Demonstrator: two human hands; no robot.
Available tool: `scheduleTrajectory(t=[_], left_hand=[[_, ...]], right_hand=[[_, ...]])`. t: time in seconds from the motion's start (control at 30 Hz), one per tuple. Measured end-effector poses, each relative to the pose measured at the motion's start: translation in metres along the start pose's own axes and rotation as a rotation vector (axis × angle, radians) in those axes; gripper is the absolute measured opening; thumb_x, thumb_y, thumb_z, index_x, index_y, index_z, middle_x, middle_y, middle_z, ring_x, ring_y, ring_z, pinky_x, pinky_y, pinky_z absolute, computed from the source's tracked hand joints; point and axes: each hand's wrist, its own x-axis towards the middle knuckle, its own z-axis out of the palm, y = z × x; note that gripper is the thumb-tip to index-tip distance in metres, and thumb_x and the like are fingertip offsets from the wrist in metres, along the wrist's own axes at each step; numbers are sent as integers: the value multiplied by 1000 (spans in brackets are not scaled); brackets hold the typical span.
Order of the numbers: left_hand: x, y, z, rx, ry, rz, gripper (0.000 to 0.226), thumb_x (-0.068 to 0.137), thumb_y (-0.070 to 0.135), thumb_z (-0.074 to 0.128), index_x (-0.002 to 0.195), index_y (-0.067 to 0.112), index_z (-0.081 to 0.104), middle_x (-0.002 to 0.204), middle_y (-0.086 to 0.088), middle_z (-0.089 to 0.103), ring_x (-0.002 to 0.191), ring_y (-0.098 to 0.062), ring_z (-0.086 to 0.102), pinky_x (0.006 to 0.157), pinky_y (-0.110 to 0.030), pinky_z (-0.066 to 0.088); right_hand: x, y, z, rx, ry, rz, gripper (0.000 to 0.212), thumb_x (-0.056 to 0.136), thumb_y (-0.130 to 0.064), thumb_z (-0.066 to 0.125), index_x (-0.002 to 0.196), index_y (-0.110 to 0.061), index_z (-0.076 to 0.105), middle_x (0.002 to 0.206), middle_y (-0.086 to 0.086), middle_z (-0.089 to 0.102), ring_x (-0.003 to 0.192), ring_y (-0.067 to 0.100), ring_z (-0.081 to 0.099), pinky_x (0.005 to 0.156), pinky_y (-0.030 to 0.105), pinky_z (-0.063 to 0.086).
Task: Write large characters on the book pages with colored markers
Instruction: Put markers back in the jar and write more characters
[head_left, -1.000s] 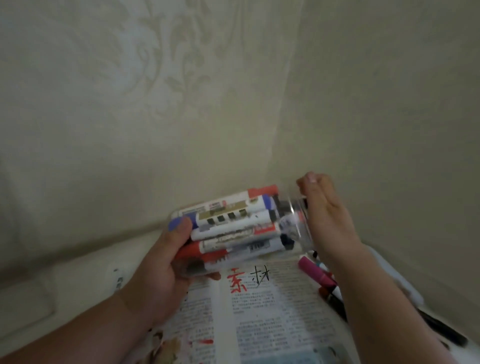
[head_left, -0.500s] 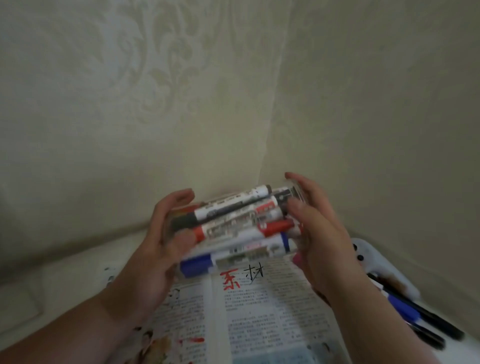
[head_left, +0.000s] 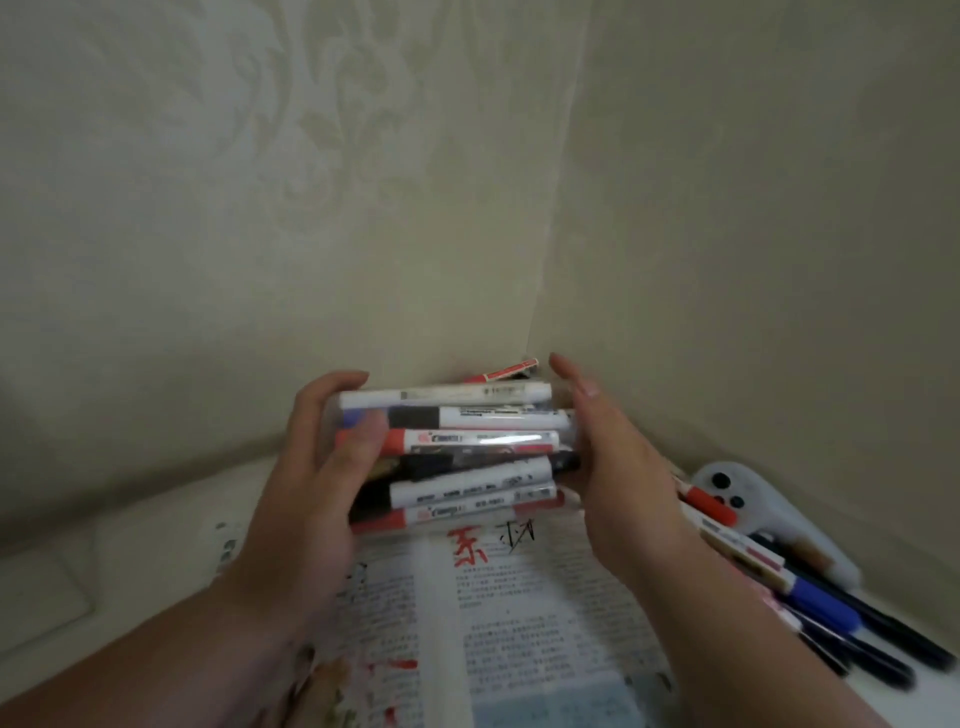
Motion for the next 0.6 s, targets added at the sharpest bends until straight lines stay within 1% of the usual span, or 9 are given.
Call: scheduleTrajectory(t=[0.07,0.1,0.17,0.2,0.27,0.33,0.43,0.53,0.6], left_hand=[[5,-2,1,-31,32,-26,35,88,46,60,118,29,56,87,2,75,89,-19,74,55,-12,51],[7,-3,-2,-37,53,-21,37,87,48,66,118,29,56,86,3,74,94,-24,74,56,-12,52],[7,-6,-3,-38,-32,-18,59,75,66,72,122,37,53,96,5,76,89,-20,75,61,-20,57],[7,-7,-5,-21,-44,-28,55,77,63,71,122,39,52,99,6,75,84,-16,75,60,-22,57],[6,-8,-7,-9,-21,-87,28,93,36,63,120,38,56,98,0,75,74,-14,75,57,-25,57],[14,-6,-7,-40,-25,-83,32,90,21,66,119,34,58,96,-5,76,76,-21,74,60,-31,59],[12,-9,-11,-81,-44,-32,43,81,35,71,122,37,58,108,-1,73,95,-27,73,80,-43,59],[8,-12,-15,-121,-63,-48,41,87,48,54,128,41,53,106,3,76,94,-19,74,76,-31,57],[3,-11,-15,-127,-131,-97,55,83,62,52,134,43,46,109,0,76,97,-21,74,82,-36,55]], right_hand=[[2,4,-4,6,-2,22,64,77,-89,45,134,-61,52,142,-13,60,133,16,55,112,54,41],[5,3,-4,4,-6,-2,60,78,-87,44,133,-64,51,143,-15,58,135,15,54,113,52,39],[5,3,-4,16,-14,-25,54,83,-80,45,134,-63,49,145,-13,57,136,15,52,112,50,39],[8,3,-3,38,-37,-21,54,84,-76,48,136,-60,51,143,-11,59,135,16,54,110,49,41],[5,8,-1,84,-22,38,57,83,-72,56,136,-50,56,136,-8,66,128,18,61,108,52,44],[5,5,1,74,-30,26,54,82,-71,57,133,-54,56,133,-9,67,126,16,62,108,51,44],[2,0,0,94,-33,11,61,73,-83,58,131,-69,48,146,-12,57,136,17,52,117,53,36],[0,-6,-3,46,-106,26,76,68,-94,50,139,-73,31,158,-20,40,144,14,41,120,57,29],[-2,-9,-8,43,-145,10,81,66,-99,43,140,-73,27,159,-26,34,148,13,35,120,60,27]])
